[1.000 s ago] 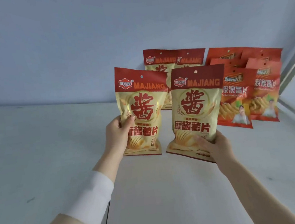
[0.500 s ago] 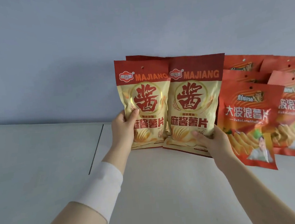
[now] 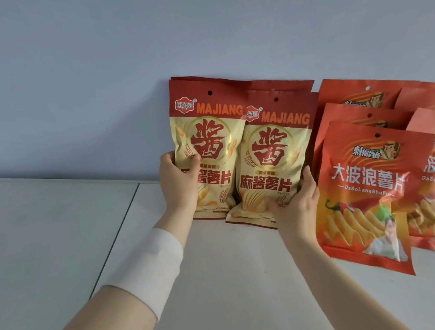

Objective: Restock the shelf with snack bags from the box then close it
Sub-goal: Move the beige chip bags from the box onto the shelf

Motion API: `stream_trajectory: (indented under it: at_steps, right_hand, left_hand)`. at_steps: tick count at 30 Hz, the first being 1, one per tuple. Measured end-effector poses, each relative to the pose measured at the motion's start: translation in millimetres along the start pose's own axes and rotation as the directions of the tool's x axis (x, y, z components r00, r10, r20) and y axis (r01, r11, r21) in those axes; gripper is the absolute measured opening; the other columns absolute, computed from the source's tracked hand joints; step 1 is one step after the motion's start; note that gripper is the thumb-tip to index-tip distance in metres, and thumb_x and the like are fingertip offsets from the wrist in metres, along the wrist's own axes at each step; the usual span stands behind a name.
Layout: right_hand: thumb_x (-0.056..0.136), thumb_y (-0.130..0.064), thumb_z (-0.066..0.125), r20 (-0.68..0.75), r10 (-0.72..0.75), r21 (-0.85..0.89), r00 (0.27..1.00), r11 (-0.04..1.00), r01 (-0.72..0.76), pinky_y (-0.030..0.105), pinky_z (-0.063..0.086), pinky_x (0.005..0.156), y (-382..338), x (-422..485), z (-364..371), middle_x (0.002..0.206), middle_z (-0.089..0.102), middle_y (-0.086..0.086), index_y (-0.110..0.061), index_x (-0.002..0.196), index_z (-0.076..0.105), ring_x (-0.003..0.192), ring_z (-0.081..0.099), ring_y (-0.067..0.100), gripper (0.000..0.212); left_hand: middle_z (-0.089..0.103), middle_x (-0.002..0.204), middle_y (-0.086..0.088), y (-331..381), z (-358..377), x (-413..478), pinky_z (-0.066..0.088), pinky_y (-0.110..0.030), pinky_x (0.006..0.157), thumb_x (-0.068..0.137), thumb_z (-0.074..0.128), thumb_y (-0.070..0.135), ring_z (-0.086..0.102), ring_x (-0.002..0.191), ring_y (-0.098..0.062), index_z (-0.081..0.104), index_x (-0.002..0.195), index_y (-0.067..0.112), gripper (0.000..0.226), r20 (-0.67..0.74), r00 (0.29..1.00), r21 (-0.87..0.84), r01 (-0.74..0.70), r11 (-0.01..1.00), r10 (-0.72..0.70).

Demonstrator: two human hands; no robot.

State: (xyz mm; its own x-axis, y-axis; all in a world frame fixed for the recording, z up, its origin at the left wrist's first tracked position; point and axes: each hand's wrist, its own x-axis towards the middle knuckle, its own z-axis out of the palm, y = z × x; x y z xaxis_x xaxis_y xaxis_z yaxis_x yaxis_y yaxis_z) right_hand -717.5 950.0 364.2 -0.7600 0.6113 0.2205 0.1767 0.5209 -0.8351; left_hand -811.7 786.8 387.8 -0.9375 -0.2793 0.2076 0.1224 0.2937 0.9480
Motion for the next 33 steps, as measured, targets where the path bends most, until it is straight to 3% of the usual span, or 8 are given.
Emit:
stream_trajectory:
  at_steps: [2,5,8,10,14,19,26,33]
  right_hand:
    - [0.077,-0.008,0.071,-0.026,-0.094,-0.129,0.995,0.988,0.090,0.035,0.030,0.106,-3.3,-4.8,2.3,0.142,0.026,0.013,-0.015,0.147,0.012,0.131,0.027,0.027,0.092]
    - [0.075,-0.011,0.072,-0.048,-0.261,-0.293,0.964,0.927,0.236,0.043,0.027,0.111,-11.6,-12.9,1.3,0.147,0.019,0.017,-0.013,0.145,0.023,0.133,0.020,0.031,0.086]
    - [0.075,-0.015,0.073,0.012,-0.406,-0.383,0.914,0.842,0.379,0.048,0.033,0.104,-30.8,-26.7,-0.8,0.143,0.033,0.017,-0.011,0.136,0.039,0.131,0.030,0.035,0.070]
    - [0.079,-0.020,0.070,0.148,-0.463,-0.423,0.874,0.769,0.479,0.047,0.035,0.101,-51.3,-40.0,2.8,0.137,0.042,0.014,-0.011,0.131,0.045,0.127,0.037,0.035,0.059]
    - [0.089,-0.035,0.056,0.506,-0.451,-0.443,0.735,0.595,0.670,0.040,0.031,0.102,-101.7,-82.1,27.7,0.136,0.040,0.007,-0.016,0.133,0.040,0.127,0.035,0.029,0.050]
    - [0.090,-0.038,0.051,0.679,-0.527,-0.278,0.510,0.458,0.844,0.036,0.028,0.102,-178.2,-176.8,68.4,0.139,0.037,0.002,-0.021,0.137,0.036,0.129,0.033,0.024,0.052]
    - [0.092,-0.039,0.046,0.784,-0.592,-0.050,0.187,0.240,0.969,0.035,0.033,0.099,-263.8,-388.4,129.5,0.137,0.035,0.004,-0.021,0.137,0.033,0.126,0.034,0.024,0.050]
    - [0.087,-0.034,0.051,0.788,-0.607,0.194,-0.101,0.089,0.977,0.039,0.039,0.090,-300.9,-623.0,185.6,0.129,0.044,0.008,-0.017,0.129,0.044,0.118,0.041,0.029,0.046]
  left_hand:
    - [0.057,0.115,-0.006,1.8,-3.7,-1.9,0.045,-0.018,0.071,0.085,0.067,0.033,0.056,0.099,-0.015,0.048,0.121,0.007,0.048,-0.019,0.999,0.024,-0.026,0.999,0.027]
    - [0.052,0.127,-0.008,4.4,-22.9,-9.0,0.042,-0.023,0.087,0.084,0.068,0.031,0.051,0.114,-0.017,0.045,0.130,0.007,0.057,-0.037,0.993,0.140,-0.104,0.985,0.110]
    - [0.054,0.127,-0.007,7.2,-60.7,-19.1,0.043,-0.034,0.097,0.084,0.068,0.027,0.051,0.118,-0.022,0.049,0.128,0.008,0.051,0.034,0.964,0.302,-0.261,0.917,0.263]
    - [0.057,0.124,-0.004,9.7,-94.6,-26.5,0.039,-0.037,0.095,0.086,0.065,0.028,0.050,0.117,-0.025,0.052,0.124,0.013,0.042,0.179,0.927,0.518,-0.373,0.770,0.328]
    - [0.053,0.125,-0.001,14.8,-177.0,-45.6,0.034,-0.035,0.094,0.089,0.058,0.034,0.045,0.120,-0.024,0.051,0.123,0.021,0.038,0.389,0.897,0.814,-0.441,0.379,0.209]
    - [0.051,0.124,-0.004,9.0,-306.1,-82.1,0.038,-0.036,0.093,0.091,0.056,0.033,0.047,0.118,-0.025,0.047,0.127,0.019,0.040,0.334,0.941,0.925,-0.339,0.174,0.057]
    - [0.051,0.121,-0.007,-41.1,-533.8,-180.2,0.038,-0.035,0.089,0.092,0.054,0.027,0.047,0.113,-0.026,0.048,0.123,0.014,0.035,0.064,0.994,0.995,-0.056,0.082,-0.090]
    - [0.049,0.123,-0.009,-111.8,-740.0,-330.9,0.037,-0.035,0.087,0.093,0.048,0.023,0.045,0.114,-0.028,0.046,0.123,0.011,0.033,-0.264,0.929,0.965,0.256,-0.064,-0.260]
